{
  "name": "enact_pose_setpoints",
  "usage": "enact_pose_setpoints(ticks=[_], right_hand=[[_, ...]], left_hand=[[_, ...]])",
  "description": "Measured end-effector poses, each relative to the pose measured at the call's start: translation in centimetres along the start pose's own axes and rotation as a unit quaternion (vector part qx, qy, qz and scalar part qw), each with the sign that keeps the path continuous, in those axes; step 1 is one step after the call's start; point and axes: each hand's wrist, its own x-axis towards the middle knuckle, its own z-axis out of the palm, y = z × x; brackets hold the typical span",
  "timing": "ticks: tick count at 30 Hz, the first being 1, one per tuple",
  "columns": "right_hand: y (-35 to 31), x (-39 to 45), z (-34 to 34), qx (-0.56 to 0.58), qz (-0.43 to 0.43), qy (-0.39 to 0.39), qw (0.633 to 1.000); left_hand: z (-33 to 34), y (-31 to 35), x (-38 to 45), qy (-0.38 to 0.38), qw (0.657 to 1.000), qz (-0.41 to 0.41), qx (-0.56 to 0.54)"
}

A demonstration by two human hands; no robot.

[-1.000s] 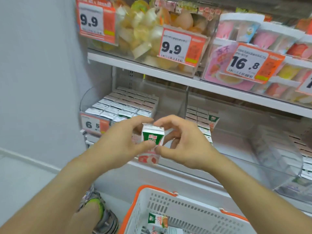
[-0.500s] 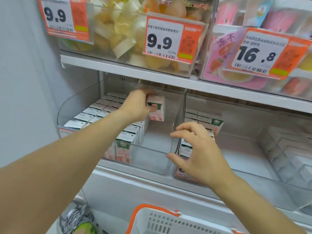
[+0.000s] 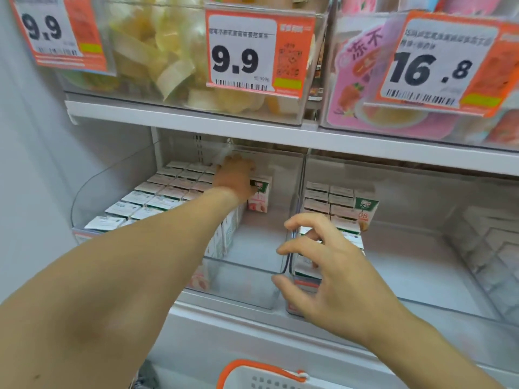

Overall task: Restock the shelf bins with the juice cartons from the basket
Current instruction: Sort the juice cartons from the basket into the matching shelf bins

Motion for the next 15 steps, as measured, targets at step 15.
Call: enact_pose_setpoints(ticks=[15], right_hand=[[-5.7, -11.4, -1.7, 0.136, 0.052, 0.075, 0.987]], left_hand=[[-4.8, 5.5, -28.3, 0.136, 0.914, 0.111, -0.365]])
